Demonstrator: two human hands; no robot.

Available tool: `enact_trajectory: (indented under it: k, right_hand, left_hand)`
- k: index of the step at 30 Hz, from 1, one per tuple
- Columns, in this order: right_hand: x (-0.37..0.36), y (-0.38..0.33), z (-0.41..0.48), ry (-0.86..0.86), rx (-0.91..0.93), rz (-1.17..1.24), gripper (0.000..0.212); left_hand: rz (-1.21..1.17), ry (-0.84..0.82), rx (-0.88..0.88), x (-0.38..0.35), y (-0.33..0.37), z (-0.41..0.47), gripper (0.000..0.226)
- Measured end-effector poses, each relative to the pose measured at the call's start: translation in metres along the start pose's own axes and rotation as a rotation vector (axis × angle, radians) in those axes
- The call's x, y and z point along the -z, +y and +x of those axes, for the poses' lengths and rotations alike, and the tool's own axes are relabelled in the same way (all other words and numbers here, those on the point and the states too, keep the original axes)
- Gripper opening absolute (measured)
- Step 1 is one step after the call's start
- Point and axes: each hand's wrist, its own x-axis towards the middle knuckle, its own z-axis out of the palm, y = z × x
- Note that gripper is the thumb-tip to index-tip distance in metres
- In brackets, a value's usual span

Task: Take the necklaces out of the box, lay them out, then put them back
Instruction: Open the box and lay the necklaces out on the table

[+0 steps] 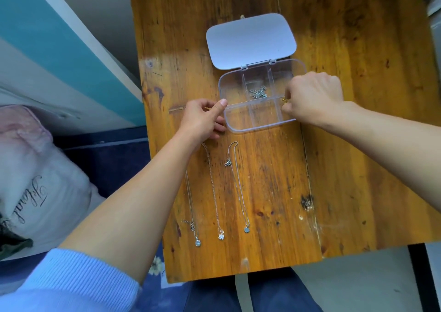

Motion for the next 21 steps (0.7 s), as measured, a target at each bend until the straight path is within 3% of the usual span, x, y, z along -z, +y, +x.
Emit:
enact_trajectory:
  k: [9,13,15,18,21]
  right_hand:
    - [0.017,0.026,-0.028,-0.280,-0.236,1.215,0.017]
    - [-0.007,0.027,-0.058,-0.331,-0.350,1.619,0.016]
    - [-0.024,0.025,-0.075,-0.313,-0.472,1.793,0.012]
    - [-0.052,0.021,-0.093,-0.334,-0.635,1.837,0.011]
    - [-0.076,0.014,-0.103,-0.394,-0.695,1.615,0.014]
  left_hand:
    - [0.075,0.112,-0.013,0.013,-0.005,0.001,0.031]
    - [0.237,0.288,-0.079,0.022,-0.001,-0.004,0.020]
    - [0.292,0.412,-0.198,0.026,0.003,-0.012,0.019]
    - [0.319,0.493,-0.402,0.024,0.006,-0.035,0.013]
    - [0.412,0.399,-0.509,0.011,-0.008,-0.057,0.008]
